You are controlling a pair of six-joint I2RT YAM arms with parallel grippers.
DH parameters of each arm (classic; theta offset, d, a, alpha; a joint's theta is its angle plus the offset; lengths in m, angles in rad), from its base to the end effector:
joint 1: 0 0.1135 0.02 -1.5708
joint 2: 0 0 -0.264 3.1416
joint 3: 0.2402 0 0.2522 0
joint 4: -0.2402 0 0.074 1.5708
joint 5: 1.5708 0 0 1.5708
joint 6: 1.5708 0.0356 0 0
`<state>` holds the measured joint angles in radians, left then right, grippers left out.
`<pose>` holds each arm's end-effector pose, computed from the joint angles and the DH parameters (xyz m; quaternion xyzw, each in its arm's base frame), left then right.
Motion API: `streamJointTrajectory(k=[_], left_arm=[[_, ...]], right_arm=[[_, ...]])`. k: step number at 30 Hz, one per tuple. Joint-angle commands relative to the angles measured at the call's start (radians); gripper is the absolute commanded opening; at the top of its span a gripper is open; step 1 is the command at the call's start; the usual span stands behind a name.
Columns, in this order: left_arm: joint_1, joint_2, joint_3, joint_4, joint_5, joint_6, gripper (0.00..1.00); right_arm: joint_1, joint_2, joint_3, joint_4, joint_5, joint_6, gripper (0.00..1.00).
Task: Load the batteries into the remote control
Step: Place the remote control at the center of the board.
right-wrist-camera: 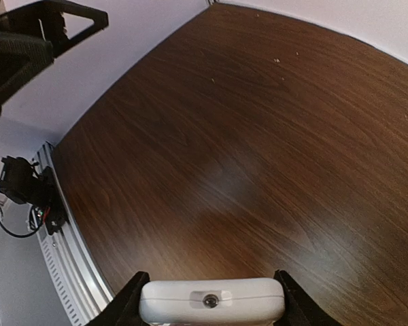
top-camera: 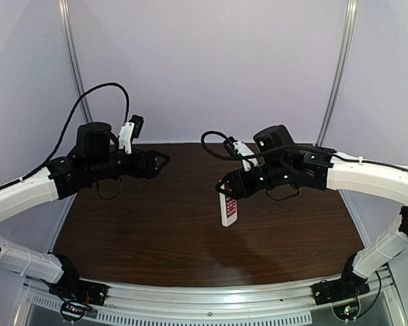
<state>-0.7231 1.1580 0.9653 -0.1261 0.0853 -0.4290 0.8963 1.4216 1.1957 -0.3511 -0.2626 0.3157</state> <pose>0.2004 -0.1809 0.3330 0.1433 0.7972 -0.3478 0.4721 0.1950 0.2586 0.3191 -0.3093 0.8172 0.3638 0.3229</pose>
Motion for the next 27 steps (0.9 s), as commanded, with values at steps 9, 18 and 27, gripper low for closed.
streamJointTrajectory(k=[9, 18, 27], left_arm=[[0.047, 0.023, -0.075, -0.021, -0.102, -0.074, 0.97], [0.047, 0.017, -0.128, 0.009, -0.105, -0.074, 0.97], [0.047, 0.019, -0.165, 0.046, -0.120, -0.071, 0.97]], right_arm=[[-0.003, 0.271, 0.081, -0.193, 0.093, -0.069, 0.15], [-0.003, 0.415, 0.122, -0.234, 0.123, -0.094, 0.15], [-0.004, 0.553, 0.199, -0.316, 0.117, -0.115, 0.17]])
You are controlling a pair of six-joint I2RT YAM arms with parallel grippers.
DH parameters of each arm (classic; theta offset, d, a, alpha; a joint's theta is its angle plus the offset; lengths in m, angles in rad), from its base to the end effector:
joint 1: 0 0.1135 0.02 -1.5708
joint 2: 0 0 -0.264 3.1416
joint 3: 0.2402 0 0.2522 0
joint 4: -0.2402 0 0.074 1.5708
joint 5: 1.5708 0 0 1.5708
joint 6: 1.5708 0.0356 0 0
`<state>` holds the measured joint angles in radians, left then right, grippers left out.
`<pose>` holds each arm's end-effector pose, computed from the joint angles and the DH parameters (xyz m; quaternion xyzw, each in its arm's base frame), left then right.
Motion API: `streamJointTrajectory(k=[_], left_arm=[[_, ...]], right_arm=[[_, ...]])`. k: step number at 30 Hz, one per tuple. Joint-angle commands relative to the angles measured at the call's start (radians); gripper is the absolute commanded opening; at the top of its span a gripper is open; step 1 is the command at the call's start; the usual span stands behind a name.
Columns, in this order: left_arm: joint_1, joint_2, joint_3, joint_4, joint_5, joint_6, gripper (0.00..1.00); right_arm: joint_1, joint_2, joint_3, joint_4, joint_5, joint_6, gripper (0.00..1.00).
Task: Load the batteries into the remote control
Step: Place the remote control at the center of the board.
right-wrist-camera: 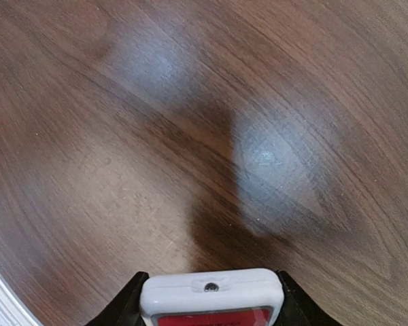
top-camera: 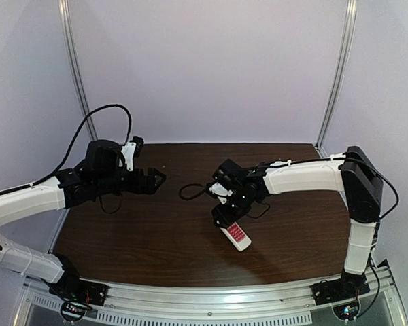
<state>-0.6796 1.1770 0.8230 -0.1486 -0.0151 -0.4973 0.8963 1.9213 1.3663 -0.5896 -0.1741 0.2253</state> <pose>0.2067 -0.1663 0.2759 0.0745 0.8575 -0.2772 0.4270 0.2422 0.3128 0.1841 -0.3379 0.9133 0.1840 0.1332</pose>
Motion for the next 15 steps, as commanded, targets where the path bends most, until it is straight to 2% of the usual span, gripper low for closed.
streamJointTrajectory(k=[1, 7, 15], left_arm=[[0.003, 0.000, -0.027, 0.072, -0.020, -0.002, 0.97], [0.003, 0.003, -0.045, 0.082, -0.036, -0.001, 0.97], [0.005, 0.005, -0.049, 0.090, -0.064, 0.013, 0.97]], right_arm=[[-0.004, 0.065, 0.037, -0.087, 0.026, -0.026, 0.18], [-0.001, 0.105, 0.053, -0.104, 0.036, -0.021, 0.20], [0.008, 0.144, 0.062, -0.108, 0.049, -0.008, 0.29]])
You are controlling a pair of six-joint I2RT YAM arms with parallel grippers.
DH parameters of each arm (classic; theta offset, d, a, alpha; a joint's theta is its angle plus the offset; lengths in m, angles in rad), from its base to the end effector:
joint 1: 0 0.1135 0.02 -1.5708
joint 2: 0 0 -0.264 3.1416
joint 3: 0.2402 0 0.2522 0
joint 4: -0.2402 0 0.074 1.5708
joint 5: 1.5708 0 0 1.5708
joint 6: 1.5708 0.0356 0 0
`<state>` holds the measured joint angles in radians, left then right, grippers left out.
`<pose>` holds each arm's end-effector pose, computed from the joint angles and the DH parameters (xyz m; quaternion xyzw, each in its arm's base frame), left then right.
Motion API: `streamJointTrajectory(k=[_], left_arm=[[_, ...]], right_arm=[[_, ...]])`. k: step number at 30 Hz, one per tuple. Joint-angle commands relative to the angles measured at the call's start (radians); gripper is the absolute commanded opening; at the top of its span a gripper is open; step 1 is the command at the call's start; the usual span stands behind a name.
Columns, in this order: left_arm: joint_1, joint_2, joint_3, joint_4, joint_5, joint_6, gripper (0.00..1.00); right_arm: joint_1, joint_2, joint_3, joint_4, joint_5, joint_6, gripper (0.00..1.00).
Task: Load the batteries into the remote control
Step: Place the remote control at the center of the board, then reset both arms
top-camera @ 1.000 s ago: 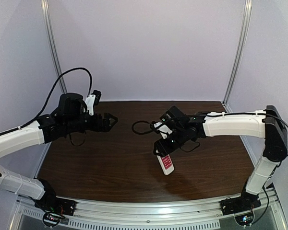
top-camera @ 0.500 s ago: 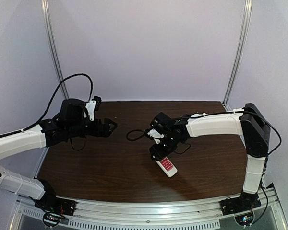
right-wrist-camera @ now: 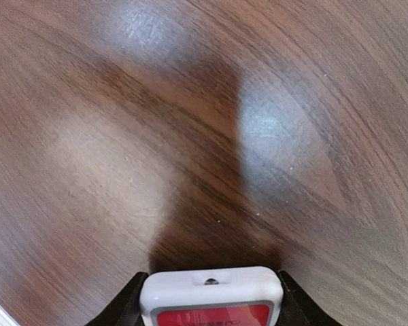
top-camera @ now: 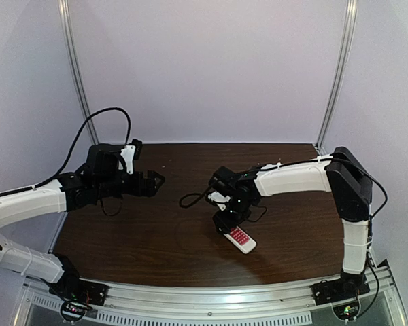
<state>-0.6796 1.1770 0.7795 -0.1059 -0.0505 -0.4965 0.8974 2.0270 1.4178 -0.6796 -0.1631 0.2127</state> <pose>0.2063 -0.1644 0.2649 0.0659 0.8582 -0.2640 0.4352 0.2461 0.3178 0.1547 -0.3420 0.9257 0.1424 0.0765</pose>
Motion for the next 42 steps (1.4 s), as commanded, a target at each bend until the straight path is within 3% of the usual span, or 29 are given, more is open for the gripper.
streamJointTrajectory(k=[1, 4, 7, 22, 25, 30, 35, 42], left_arm=[[0.005, 0.004, -0.005, 0.048, -0.028, 0.012, 0.97], [0.005, 0.010, -0.007, 0.048, -0.030, 0.015, 0.97], [0.007, 0.014, -0.008, 0.047, -0.030, 0.020, 0.97], [0.042, 0.050, 0.110, -0.054, 0.008, 0.064, 0.97], [0.050, 0.087, 0.176, -0.107, 0.013, 0.082, 0.97], [0.080, 0.155, 0.283, -0.169, 0.051, 0.122, 0.97], [0.120, 0.236, 0.382, -0.215, 0.149, 0.156, 0.97], [0.146, 0.319, 0.345, -0.114, 0.238, 0.134, 0.98]], right_arm=[[0.009, 0.042, 0.013, -0.018, 0.039, 0.006, 0.29], [0.012, 0.048, 0.016, -0.022, 0.035, 0.010, 0.37], [0.012, 0.043, 0.014, -0.018, 0.028, 0.016, 0.53], [-0.010, -0.066, 0.023, 0.055, -0.083, 0.038, 0.86], [-0.043, -0.137, 0.010, 0.103, -0.127, 0.040, 0.99], [-0.119, -0.276, -0.060, 0.215, -0.180, 0.051, 1.00], [-0.241, -0.446, -0.234, 0.386, -0.256, 0.111, 1.00], [-0.434, -0.696, -0.547, 0.609, -0.301, 0.171, 1.00]])
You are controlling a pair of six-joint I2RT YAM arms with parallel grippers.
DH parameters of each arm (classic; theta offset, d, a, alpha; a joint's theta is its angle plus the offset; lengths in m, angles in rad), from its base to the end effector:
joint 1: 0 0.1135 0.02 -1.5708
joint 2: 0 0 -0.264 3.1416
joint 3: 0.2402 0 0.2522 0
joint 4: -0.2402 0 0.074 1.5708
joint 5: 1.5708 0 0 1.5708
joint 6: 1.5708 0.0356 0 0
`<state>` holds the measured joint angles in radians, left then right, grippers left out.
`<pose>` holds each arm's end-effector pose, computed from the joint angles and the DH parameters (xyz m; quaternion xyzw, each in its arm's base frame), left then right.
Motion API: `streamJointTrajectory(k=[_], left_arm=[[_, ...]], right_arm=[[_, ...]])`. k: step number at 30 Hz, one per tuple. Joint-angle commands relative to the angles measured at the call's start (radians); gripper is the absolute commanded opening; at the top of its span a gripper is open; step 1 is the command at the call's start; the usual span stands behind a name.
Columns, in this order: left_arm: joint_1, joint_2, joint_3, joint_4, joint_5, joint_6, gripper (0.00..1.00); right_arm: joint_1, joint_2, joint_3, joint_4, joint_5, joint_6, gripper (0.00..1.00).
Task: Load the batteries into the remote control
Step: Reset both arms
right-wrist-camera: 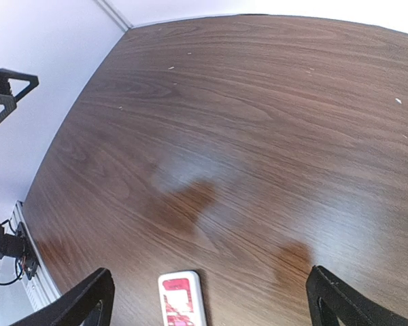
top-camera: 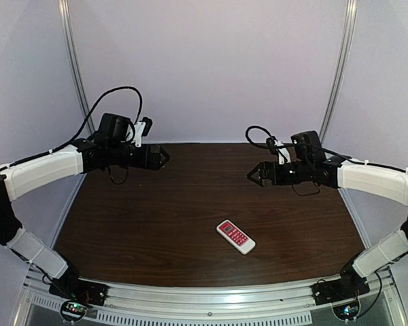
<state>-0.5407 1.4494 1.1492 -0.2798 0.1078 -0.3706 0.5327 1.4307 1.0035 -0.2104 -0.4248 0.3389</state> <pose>0.2820 -0.1738 0.3005 0.1002 0.8731 -0.2515 0.4054 0.2652 0.1734 0.2647 -0.1788 0.8598 0.3563 0.3192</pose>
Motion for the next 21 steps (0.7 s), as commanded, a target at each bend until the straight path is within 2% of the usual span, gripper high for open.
streamJointTrajectory(k=[1, 9, 14, 21], left_arm=[[0.007, 0.070, -0.037, 0.072, 0.088, 0.003, 0.97], [0.007, 0.149, -0.279, 0.345, 0.143, -0.116, 0.97], [0.005, 0.166, -0.323, 0.365, 0.141, -0.128, 0.97], [0.005, 0.139, -0.344, 0.370, 0.121, -0.111, 0.97]], right_arm=[[-0.092, -0.124, -0.169, 0.157, -0.043, 0.043, 1.00], [-0.119, -0.213, -0.453, 0.371, -0.026, 0.070, 1.00], [-0.118, -0.205, -0.580, 0.538, -0.050, 0.107, 1.00], [-0.119, -0.194, -0.572, 0.519, -0.042, 0.089, 1.00]])
